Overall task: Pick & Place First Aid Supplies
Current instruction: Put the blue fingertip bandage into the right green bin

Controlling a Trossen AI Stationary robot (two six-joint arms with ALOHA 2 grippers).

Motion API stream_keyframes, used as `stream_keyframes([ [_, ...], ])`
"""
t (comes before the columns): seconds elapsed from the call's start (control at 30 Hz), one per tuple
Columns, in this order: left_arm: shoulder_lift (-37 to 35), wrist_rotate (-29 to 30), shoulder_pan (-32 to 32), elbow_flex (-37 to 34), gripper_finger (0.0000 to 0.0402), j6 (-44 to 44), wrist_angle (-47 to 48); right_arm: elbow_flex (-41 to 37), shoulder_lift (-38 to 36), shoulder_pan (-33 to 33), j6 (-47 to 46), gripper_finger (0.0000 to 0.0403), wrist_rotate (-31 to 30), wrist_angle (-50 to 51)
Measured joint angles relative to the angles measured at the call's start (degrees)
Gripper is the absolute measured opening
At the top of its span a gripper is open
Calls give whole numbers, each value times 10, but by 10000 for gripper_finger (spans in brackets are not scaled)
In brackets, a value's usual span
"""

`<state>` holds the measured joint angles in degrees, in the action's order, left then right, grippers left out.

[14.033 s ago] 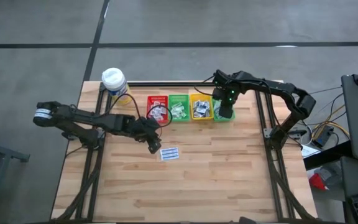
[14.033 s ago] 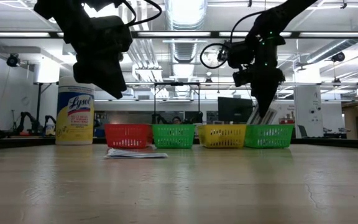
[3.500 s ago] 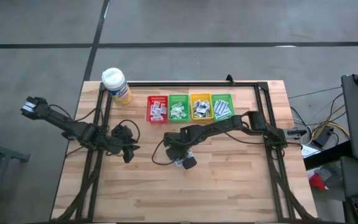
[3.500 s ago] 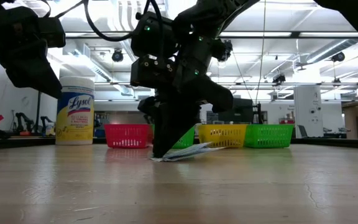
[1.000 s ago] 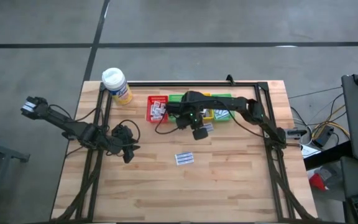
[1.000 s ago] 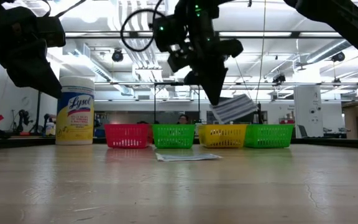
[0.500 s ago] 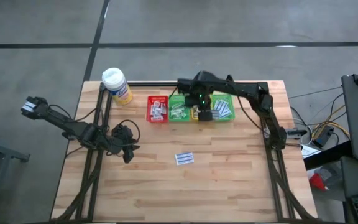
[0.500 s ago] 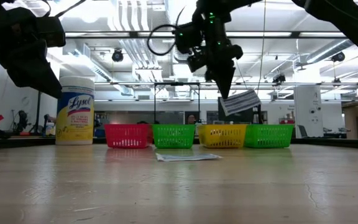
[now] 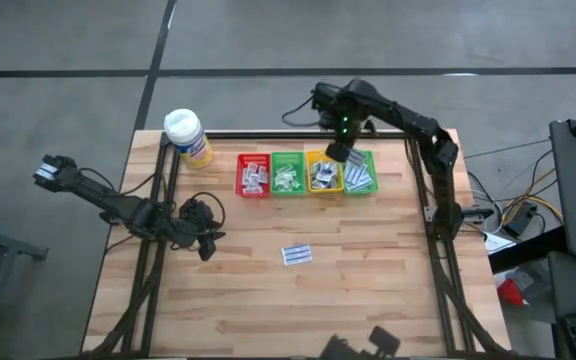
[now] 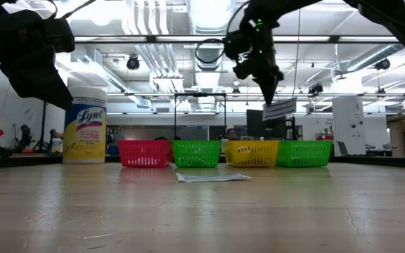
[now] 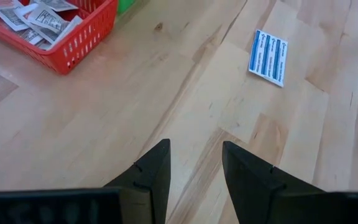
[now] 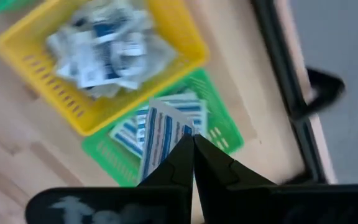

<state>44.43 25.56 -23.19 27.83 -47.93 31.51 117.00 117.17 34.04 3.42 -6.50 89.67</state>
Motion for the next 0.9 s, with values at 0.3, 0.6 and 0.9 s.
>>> stream_keyframes([
  [0.3, 0, 8, 0, 0, 138, -5, -1, -62, -46, 60, -136, 8, 4, -9],
  [0.6, 0, 26, 0, 0, 138, -4, -3, -248, -142, 61, -200, 8, 31, -144],
  [0.9, 0, 26, 0, 0, 138, -3, -3, -409, -204, 58, -259, 8, 55, -293],
])
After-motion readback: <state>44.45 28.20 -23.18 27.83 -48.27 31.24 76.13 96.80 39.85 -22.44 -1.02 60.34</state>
